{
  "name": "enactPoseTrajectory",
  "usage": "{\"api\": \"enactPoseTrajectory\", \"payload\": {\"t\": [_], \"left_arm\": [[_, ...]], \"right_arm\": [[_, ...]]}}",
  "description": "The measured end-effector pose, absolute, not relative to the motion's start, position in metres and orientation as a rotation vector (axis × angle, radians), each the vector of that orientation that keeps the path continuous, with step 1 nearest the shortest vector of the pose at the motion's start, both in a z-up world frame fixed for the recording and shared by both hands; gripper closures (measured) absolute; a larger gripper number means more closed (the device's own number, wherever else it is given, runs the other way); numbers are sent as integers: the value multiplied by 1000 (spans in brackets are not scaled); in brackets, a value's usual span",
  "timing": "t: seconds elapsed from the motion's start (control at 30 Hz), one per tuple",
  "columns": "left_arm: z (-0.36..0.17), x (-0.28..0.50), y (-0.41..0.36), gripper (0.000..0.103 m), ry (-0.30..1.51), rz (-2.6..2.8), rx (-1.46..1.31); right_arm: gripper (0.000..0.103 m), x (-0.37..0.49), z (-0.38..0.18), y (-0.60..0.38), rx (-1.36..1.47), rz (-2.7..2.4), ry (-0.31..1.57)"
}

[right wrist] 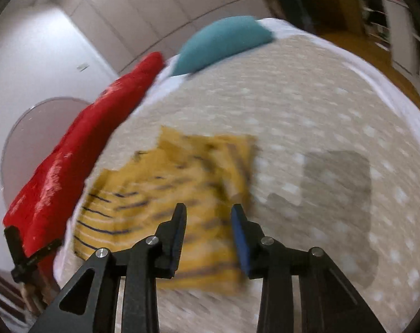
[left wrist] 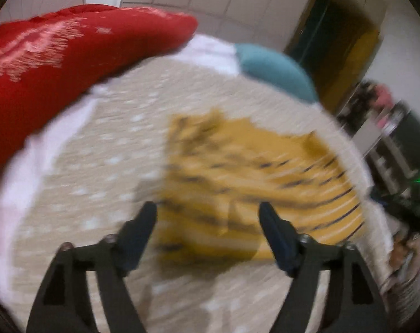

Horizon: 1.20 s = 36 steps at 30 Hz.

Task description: Fold small clothes

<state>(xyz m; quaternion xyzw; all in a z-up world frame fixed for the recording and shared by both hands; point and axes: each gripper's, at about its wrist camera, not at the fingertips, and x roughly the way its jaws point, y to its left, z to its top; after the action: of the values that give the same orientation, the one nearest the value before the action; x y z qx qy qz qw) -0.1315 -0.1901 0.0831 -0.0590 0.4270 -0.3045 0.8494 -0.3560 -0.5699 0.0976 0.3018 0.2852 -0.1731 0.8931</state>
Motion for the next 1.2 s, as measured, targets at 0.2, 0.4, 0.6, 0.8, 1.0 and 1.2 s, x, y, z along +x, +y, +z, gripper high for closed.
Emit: {"api": "enactPoseTrajectory", "payload": {"t": [0.2,0.4,0.6,0.8,1.0,1.2], "left_arm": [[38,-110,-239,24,910,-600,-142],[31,-113,-242,20,867,-633,-112],[31,-111,-243,18,874,-653,-98],[35,-112,-224,18,883,-636,-135],[27,-100,-203,18,926,-397,-101],[18,-85,-159,16,964,-238,-199]], "right_arm": [[65,-233,89,-553,490,-315,742],[66,-154,59,-599,445,-447,891],[69,-141,64,-617,440,-524,908],[55,-189,99,-570,369,-491,833],[55,-283,85,-529,404,-359,826],[34,-351,47,-565,540,-540,822]]}}
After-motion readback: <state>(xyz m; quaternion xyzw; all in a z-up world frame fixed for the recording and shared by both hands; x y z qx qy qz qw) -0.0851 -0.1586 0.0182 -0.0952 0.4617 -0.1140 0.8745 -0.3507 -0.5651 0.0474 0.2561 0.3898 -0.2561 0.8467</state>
